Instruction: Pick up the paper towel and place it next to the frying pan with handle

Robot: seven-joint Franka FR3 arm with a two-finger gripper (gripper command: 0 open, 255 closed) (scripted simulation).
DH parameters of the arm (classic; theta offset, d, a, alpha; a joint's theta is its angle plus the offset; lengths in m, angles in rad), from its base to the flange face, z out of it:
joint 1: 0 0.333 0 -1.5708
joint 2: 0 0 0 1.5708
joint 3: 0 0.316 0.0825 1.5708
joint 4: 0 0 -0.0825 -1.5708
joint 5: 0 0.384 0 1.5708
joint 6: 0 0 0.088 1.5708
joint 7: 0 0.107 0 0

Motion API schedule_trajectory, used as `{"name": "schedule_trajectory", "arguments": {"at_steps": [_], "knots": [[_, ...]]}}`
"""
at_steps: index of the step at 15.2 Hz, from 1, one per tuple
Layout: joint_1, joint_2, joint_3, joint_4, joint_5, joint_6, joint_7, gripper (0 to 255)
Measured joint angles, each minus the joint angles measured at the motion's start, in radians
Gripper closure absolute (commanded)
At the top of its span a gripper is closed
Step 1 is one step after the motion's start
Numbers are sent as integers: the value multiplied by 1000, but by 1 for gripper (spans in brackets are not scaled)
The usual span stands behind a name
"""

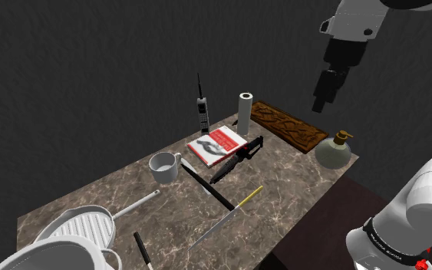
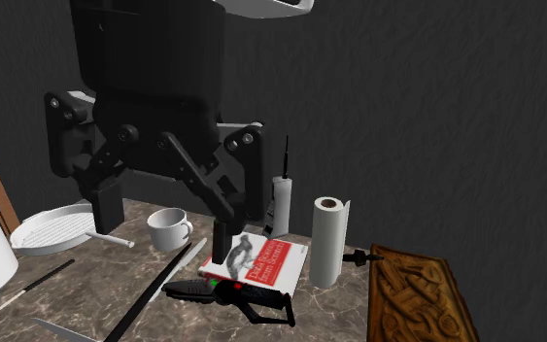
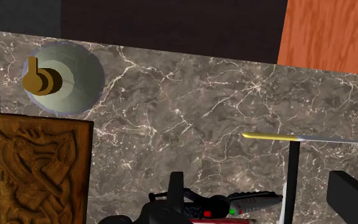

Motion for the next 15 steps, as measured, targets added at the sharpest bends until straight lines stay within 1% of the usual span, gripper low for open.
{"name": "schedule_trajectory", "arguments": {"at_steps": [1, 3, 7, 15], "knots": [[0, 0, 0, 0, 0, 0, 0, 0], [-3, 39, 3, 11, -4, 30, 2, 0], [-15, 172, 6, 46, -19, 136, 2, 0], [-39, 467, 7, 207, -56, 290, 19, 0]]}}
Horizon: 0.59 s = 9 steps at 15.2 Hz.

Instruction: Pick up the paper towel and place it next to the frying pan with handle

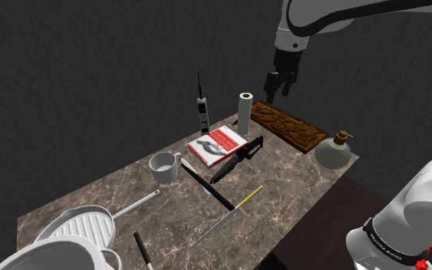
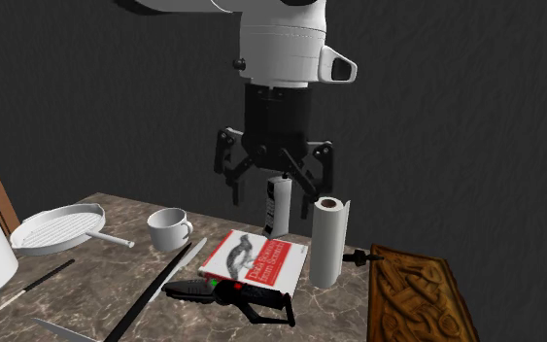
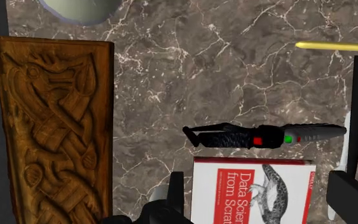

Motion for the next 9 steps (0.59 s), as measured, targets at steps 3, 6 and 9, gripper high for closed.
{"name": "schedule_trajectory", "arguments": {"at_steps": [3, 6, 9], "knots": [[-7, 97, 0, 64, -14, 39, 12, 0], [-16, 224, -6, 170, -31, 69, 17, 0], [-20, 331, -9, 262, -46, 90, 30, 0]]}}
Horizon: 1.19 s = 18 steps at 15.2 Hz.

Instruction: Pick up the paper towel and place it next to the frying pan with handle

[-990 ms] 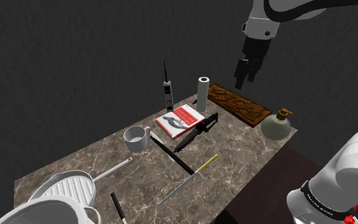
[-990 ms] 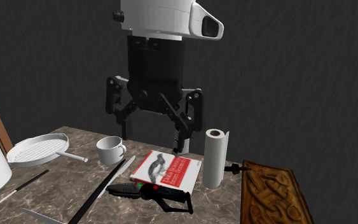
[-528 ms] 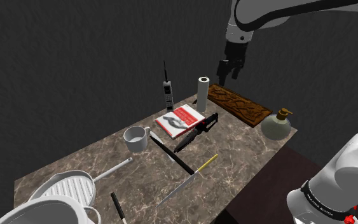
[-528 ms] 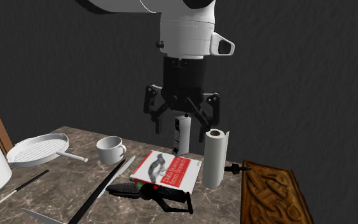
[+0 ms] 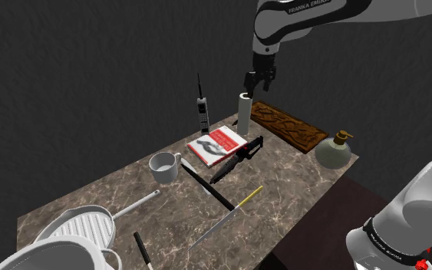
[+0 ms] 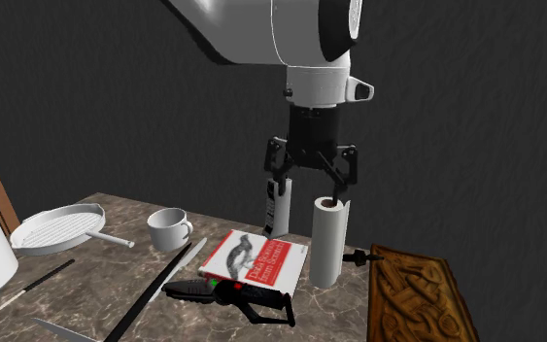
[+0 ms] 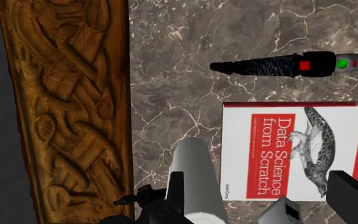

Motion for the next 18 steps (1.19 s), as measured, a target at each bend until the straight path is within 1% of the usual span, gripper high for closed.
{"name": "schedule_trajectory", "arguments": {"at_steps": [4, 6, 8, 10, 16, 18], "knots": [[-7, 143, -8, 146, -19, 7, 13, 0], [-9, 238, -12, 254, -26, -1, 21, 0], [-13, 314, -18, 339, -33, -6, 23, 0], [-13, 336, -19, 350, -35, 6, 27, 0], [-13, 363, -20, 312, -36, 71, 29, 0], [-14, 365, -20, 308, -36, 77, 28, 0]]}}
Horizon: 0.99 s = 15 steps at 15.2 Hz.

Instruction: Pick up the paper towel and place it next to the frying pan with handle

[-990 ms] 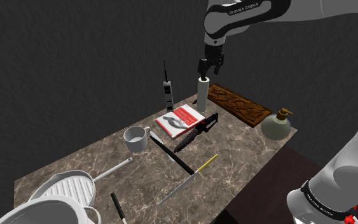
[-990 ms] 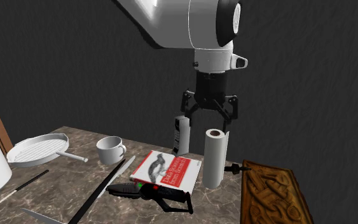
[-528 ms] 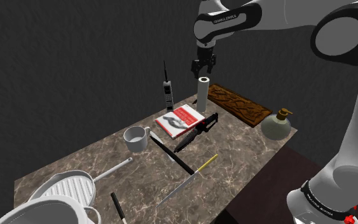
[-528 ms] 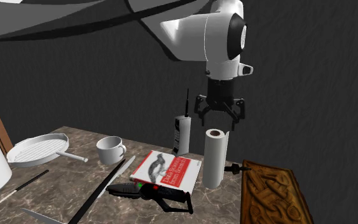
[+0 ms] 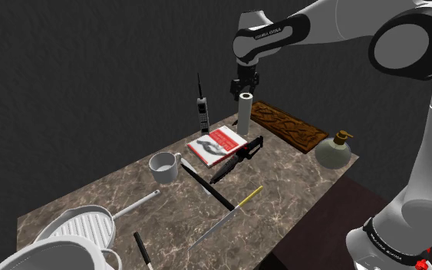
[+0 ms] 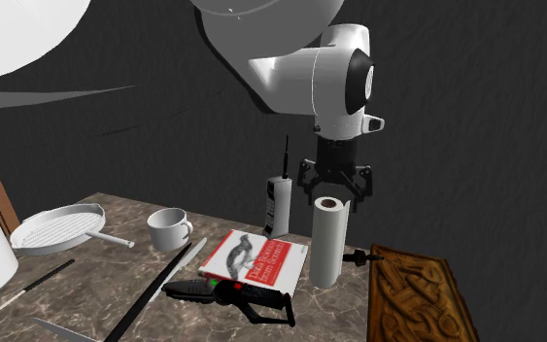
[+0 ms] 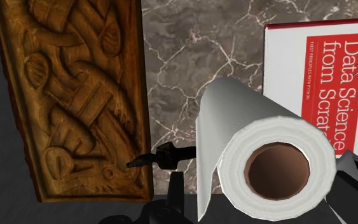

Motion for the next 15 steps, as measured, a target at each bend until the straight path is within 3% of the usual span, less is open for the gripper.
{"name": "schedule_trajectory", "arguments": {"at_steps": [4, 5, 15], "knots": [[0, 0, 0, -2, 0, 2, 0, 0], [0, 0, 0, -2, 0, 2, 0, 255], [0, 0, 0, -1, 0, 2, 0, 255]]}}
